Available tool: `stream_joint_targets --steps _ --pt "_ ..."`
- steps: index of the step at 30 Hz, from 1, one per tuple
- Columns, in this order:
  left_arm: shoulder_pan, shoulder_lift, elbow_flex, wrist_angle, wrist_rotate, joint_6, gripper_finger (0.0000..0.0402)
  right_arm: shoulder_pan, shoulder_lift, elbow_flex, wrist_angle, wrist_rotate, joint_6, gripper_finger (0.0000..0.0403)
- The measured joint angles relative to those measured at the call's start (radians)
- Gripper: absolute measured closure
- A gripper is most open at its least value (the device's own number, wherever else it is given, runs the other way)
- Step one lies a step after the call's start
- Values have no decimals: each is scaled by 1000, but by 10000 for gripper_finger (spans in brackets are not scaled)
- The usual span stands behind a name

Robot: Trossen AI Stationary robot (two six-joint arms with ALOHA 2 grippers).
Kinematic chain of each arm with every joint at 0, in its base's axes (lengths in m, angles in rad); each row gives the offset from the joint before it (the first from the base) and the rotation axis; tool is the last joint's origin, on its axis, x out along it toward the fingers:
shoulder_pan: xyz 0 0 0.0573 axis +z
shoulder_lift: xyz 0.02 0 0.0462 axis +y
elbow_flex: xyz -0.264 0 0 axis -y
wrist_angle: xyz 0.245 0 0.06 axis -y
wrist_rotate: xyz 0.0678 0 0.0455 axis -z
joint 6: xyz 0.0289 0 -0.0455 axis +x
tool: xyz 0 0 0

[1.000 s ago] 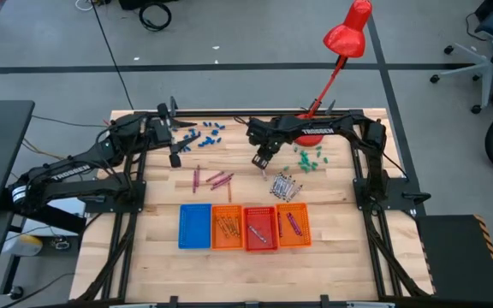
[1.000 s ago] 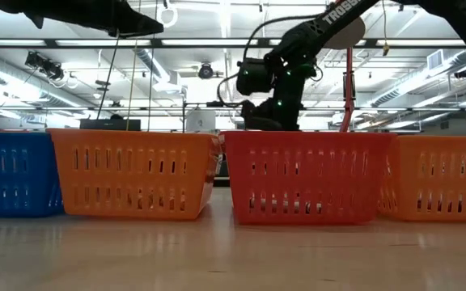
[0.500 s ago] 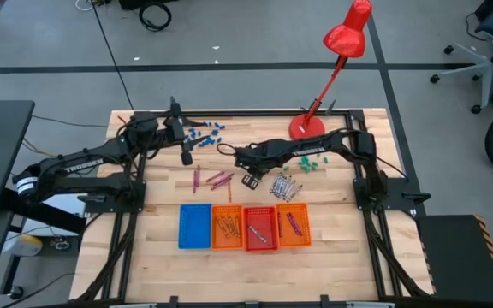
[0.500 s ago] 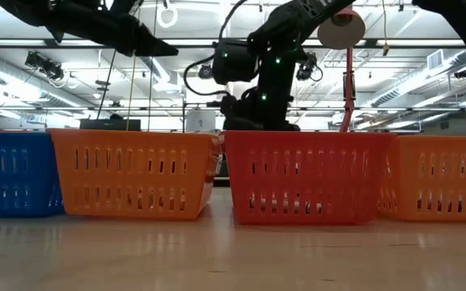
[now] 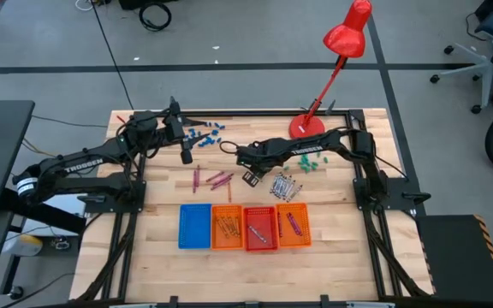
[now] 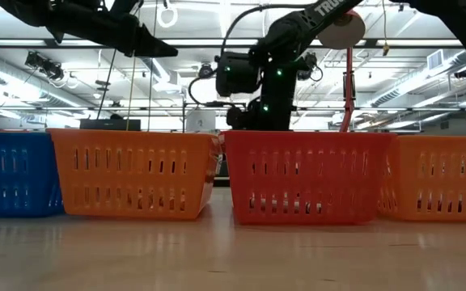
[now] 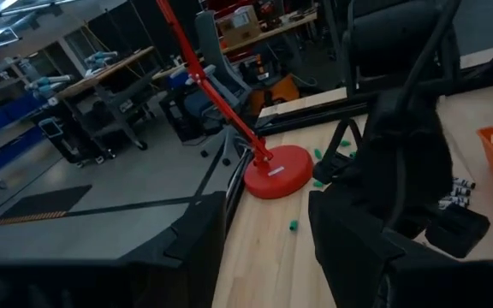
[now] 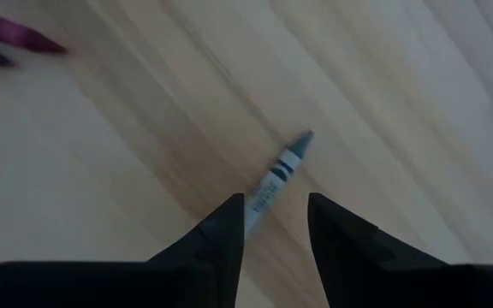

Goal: Sort crayons
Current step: Put the gray crayon into the red bin

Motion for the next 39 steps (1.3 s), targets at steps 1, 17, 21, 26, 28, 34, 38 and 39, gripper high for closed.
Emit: stream_joint_targets --steps 1,17,21,26,28,34,38,39 --pt "0 0 0 0 0 0 221 -3 0 -9 1 -5 7 264" --pt "0 0 0 -1 -4 0 221 -22 -6 -72 64 -179 -79 297" --pt "0 0 0 -3 -11 9 221 -22 -5 -72 50 -187 -111 322" --pt "0 0 0 -4 -18 10 221 -22 -5 -72 45 -193 -137 363" --pt "0 0 0 -4 -18 10 221 -22 -5 -69 41 -195 -147 378" --pt "0 0 0 -5 -18 10 221 -22 1 -35 11 -197 -167 382" --pt "0 0 0 -5 -17 10 221 -21 3 -7 -23 -205 -181 375" --pt "0 0 0 -6 -17 10 221 -21 3 0 -26 -205 -181 375"
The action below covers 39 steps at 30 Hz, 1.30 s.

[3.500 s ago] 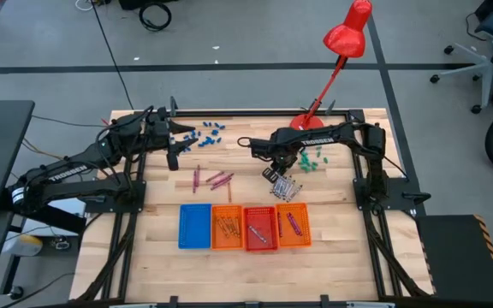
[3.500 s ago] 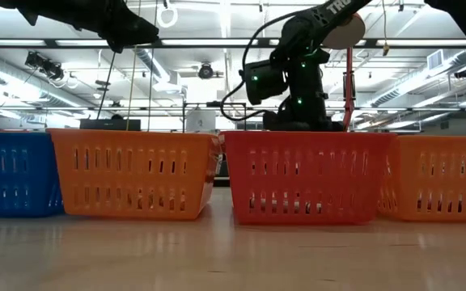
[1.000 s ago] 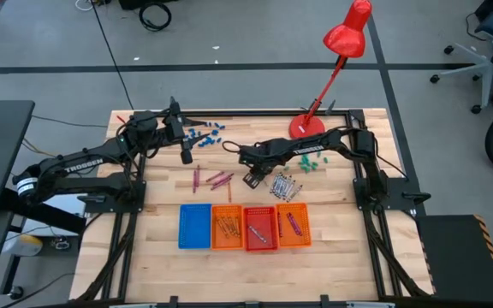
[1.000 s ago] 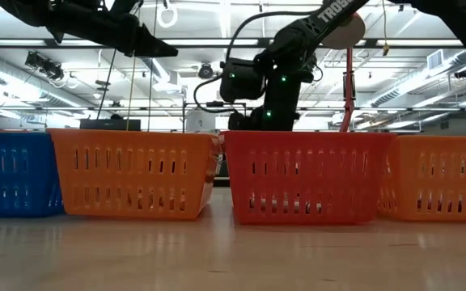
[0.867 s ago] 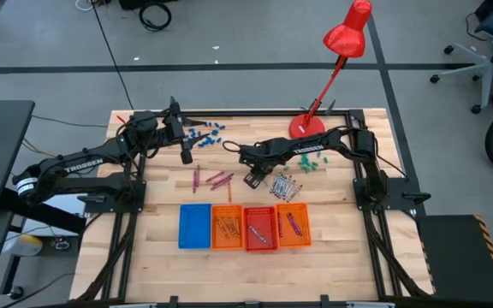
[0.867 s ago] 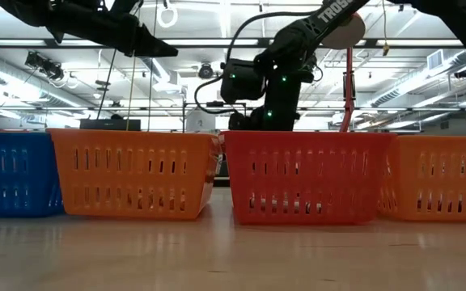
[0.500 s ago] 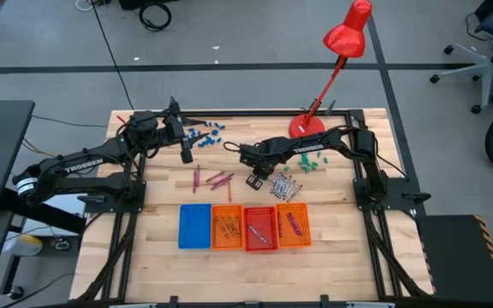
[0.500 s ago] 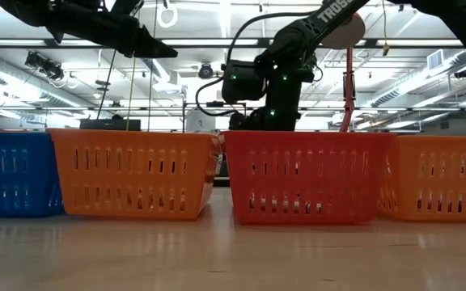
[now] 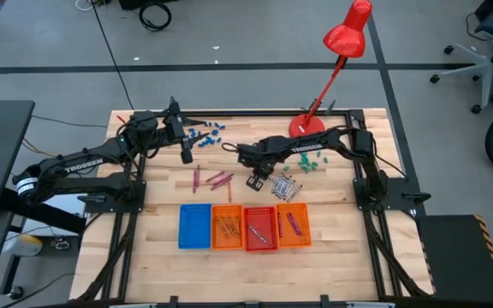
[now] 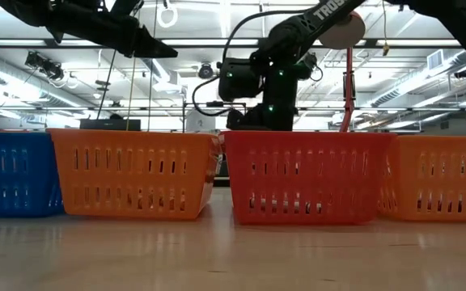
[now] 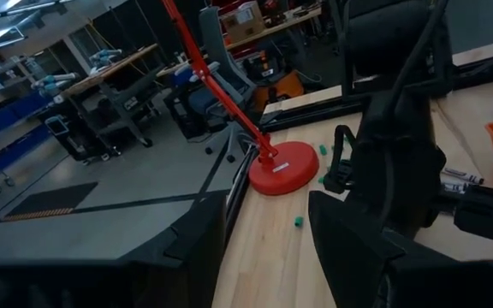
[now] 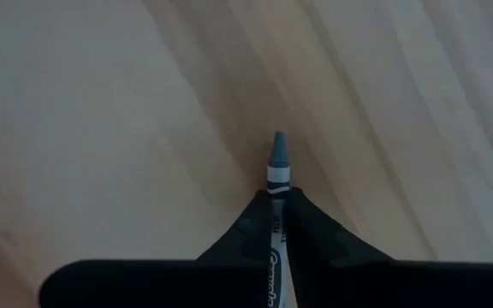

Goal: Sort crayons
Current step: Put the gray crayon into the red bin

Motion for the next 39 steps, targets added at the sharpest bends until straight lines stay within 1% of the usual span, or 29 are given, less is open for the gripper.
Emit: stream_joint_targets --steps 6,13,17,20,23,28,32,35,39 --pt "0 0 0 -8 0 3 221 3 0 38 -48 -6 -1 374" --pt "0 0 0 -16 -4 2 221 31 -2 132 -130 -44 4 373" --pt "0 0 0 -17 -46 -19 221 78 -2 199 -192 -75 36 373" --pt "0 -8 0 -26 -83 -24 221 129 -3 242 -250 -86 75 373" --pt "0 -24 2 -35 -85 -28 221 188 -4 263 -280 -89 116 373" --pt "0 -66 2 -37 -86 -78 221 268 -4 265 -282 -114 216 373" --pt "-1 -105 2 -37 -86 -129 221 314 -4 265 -282 -83 327 372" --pt "-1 -139 2 -48 -85 -161 221 343 -4 265 -282 -81 395 372" --pt "-1 -180 2 -72 -83 -181 221 375 -4 265 -282 -84 471 360"
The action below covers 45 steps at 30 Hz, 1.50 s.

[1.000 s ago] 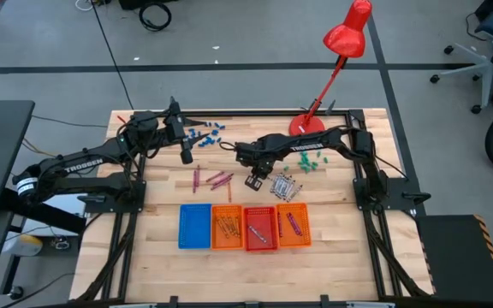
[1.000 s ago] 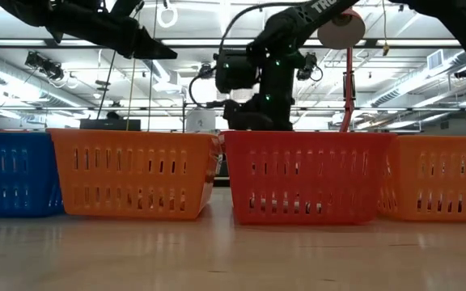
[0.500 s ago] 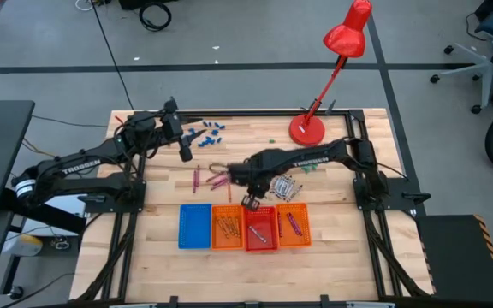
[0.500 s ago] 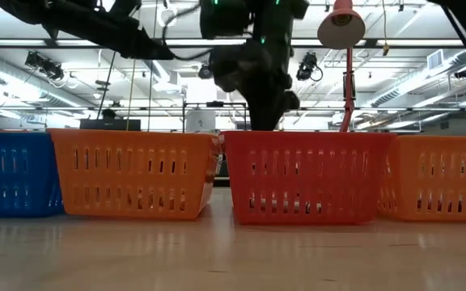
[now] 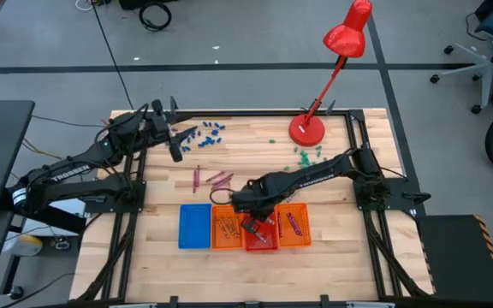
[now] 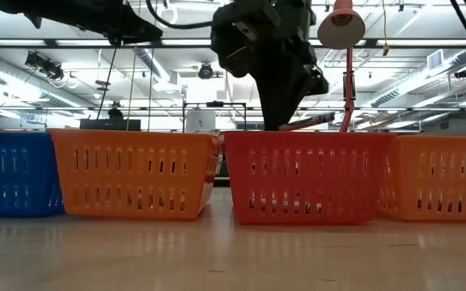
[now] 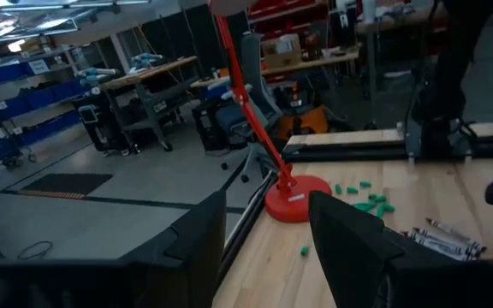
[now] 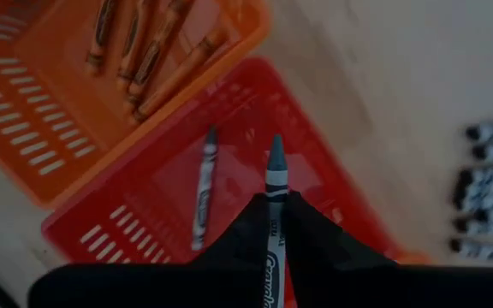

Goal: Sort crayons
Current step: Put the gray crayon into the red bin, then put the black crayon into the blue bin

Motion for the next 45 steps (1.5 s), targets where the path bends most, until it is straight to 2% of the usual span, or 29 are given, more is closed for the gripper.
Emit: stream_joint_targets --steps 10,16,23,30,35,39,45 --pt "0 -22 0 0 12 4 221 13 -3 0 0 -9 59 304" --pt "0 -22 0 10 12 4 221 -33 -66 0 -72 103 22 302" --pt "0 -21 -1 15 13 4 221 -113 -96 -10 -119 154 -72 299" --pt "0 -21 -2 4 13 9 221 -248 -92 -137 -88 111 -126 285" --pt "0 -20 -2 -1 13 33 221 -323 -92 -219 15 28 -138 267" --pt "0 -20 -2 -1 13 58 221 -363 -92 -271 60 -48 -131 255" --pt "0 -20 -2 0 13 60 221 -383 -92 -315 72 -95 -129 251"
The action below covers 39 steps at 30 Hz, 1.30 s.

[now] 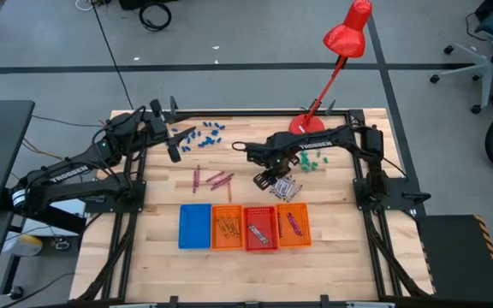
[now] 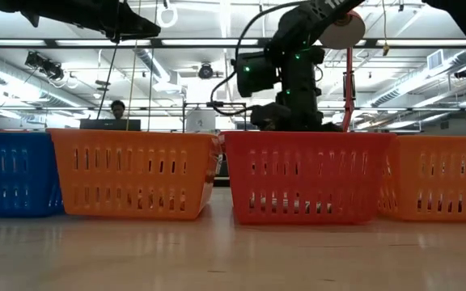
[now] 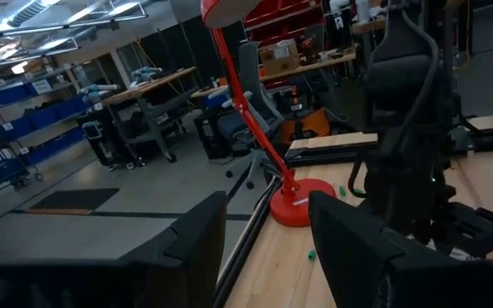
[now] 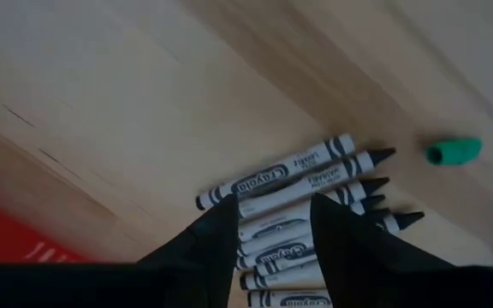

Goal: Sort crayons
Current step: Put the black crayon into the blue bin

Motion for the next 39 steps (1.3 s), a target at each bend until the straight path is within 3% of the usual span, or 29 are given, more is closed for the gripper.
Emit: stream_joint_targets --steps 15,27,39 --pt "1 0 0 0 0 0 221 0 -1 -100 117 -42 44 253" --pt "1 0 0 0 0 0 221 -4 10 -101 169 -35 1 253" --pt "1 0 0 0 0 0 221 -11 13 -101 183 105 -275 255"
